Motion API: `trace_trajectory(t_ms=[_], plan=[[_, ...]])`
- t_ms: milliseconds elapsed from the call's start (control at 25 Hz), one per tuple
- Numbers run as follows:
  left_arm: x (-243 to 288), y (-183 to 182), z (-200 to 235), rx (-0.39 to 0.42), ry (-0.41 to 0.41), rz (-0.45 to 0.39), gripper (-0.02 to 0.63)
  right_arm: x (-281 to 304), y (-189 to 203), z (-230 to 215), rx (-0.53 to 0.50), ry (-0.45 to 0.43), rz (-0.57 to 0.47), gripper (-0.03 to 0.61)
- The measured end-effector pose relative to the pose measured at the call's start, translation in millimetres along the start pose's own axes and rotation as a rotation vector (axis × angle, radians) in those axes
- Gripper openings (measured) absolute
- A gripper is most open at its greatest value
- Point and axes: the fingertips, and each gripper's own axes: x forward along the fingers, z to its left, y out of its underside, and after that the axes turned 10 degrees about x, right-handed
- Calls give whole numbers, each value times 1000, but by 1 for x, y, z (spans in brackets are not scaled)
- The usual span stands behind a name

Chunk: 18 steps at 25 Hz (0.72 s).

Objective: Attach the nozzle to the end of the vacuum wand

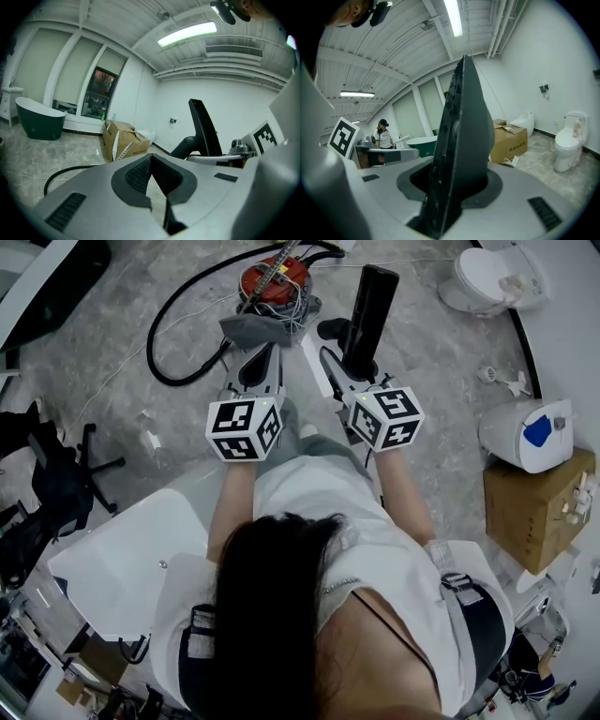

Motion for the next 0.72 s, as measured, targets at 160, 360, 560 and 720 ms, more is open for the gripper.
trace_trajectory(t_ms=[160,360,560,720], plan=[[11,-1,7,14,2,15,2,11,-4,-3,1,2,4,156],[29,-7,21,24,10,5,2,30,-11,-12,1,14,8,156],[50,-16,29,36,29,16,2,47,-22,-22,12,26,3,156],[68,-17,40,26,34,33,2,62,-27,-29,27,33,8,156]])
